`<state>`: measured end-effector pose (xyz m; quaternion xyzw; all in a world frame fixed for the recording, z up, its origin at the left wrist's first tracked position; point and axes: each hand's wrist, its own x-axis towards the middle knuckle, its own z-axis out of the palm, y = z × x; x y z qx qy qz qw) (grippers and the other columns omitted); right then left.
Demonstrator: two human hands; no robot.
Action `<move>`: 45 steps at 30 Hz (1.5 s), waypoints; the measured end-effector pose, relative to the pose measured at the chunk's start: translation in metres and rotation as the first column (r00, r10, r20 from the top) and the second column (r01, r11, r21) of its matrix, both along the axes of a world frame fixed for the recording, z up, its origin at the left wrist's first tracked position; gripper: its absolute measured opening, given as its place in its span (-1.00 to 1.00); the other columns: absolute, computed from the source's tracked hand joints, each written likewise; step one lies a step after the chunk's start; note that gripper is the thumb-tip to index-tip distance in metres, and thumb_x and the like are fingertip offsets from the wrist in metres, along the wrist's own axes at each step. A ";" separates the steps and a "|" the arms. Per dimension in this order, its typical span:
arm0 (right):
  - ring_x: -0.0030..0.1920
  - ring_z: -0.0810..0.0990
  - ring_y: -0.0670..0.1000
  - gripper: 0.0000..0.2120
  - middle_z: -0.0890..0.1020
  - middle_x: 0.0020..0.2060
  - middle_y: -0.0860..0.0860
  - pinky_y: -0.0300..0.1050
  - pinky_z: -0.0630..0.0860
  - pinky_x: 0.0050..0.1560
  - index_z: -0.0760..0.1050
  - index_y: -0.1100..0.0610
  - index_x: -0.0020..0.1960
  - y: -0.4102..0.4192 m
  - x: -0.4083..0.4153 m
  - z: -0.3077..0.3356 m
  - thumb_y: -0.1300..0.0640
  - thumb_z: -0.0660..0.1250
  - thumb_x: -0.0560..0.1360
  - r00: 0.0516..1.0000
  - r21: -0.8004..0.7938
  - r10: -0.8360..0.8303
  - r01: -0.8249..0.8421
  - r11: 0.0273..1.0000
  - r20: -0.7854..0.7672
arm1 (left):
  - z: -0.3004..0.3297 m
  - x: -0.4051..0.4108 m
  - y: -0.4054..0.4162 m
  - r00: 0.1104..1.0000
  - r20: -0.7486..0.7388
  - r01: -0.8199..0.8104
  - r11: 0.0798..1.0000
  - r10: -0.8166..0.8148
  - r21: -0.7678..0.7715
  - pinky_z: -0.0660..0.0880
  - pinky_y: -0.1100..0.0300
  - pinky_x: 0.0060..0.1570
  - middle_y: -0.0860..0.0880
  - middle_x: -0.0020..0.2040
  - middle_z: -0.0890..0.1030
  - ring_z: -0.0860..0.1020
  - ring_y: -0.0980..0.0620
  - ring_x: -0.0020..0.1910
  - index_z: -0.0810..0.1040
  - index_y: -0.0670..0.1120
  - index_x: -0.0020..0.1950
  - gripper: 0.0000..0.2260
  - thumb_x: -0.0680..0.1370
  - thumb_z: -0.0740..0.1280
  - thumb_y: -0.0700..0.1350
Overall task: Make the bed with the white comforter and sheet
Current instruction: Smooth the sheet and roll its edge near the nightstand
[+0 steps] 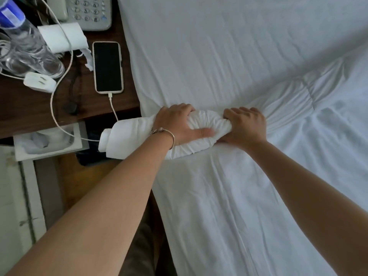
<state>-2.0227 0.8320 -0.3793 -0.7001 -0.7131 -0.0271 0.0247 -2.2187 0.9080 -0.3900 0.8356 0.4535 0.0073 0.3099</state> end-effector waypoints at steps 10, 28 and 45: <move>0.07 0.43 -0.06 -0.07 0.49 0.01 -0.15 -0.07 0.30 0.10 0.37 -0.12 0.14 0.069 0.019 0.054 -0.65 0.24 -0.06 0.972 -0.666 0.035 -0.185 0.723 -0.232 | -0.030 0.001 -0.039 0.978 0.207 -0.114 0.919 0.036 0.378 0.23 0.12 -0.18 0.06 -0.21 0.58 0.56 -0.06 -0.22 0.54 0.02 -0.03 -0.38 0.31 0.15 0.52; -0.52 0.53 0.11 -0.34 0.51 -0.54 -0.02 -0.16 0.31 -0.31 0.49 0.09 -0.28 -0.062 0.009 0.009 -0.51 0.35 0.06 0.990 -0.101 0.051 -0.065 0.993 -0.134 | 0.025 0.016 -0.024 0.975 -0.206 0.012 0.942 -0.086 -0.334 0.44 0.09 0.13 0.18 0.08 0.52 0.50 0.09 0.07 0.46 0.18 0.17 -0.22 0.17 0.11 0.65; 0.11 0.47 -0.02 -0.11 0.50 -0.01 -0.19 -0.05 0.31 0.15 0.38 -0.14 0.17 -0.051 0.020 0.063 -0.64 0.16 0.01 0.973 -0.533 0.125 -0.211 0.819 -0.193 | 0.005 0.000 -0.129 0.999 -0.032 -0.036 0.995 0.039 0.088 0.27 0.14 0.05 0.13 0.09 0.55 0.51 0.04 0.09 0.41 0.16 0.30 -0.22 0.22 0.23 0.57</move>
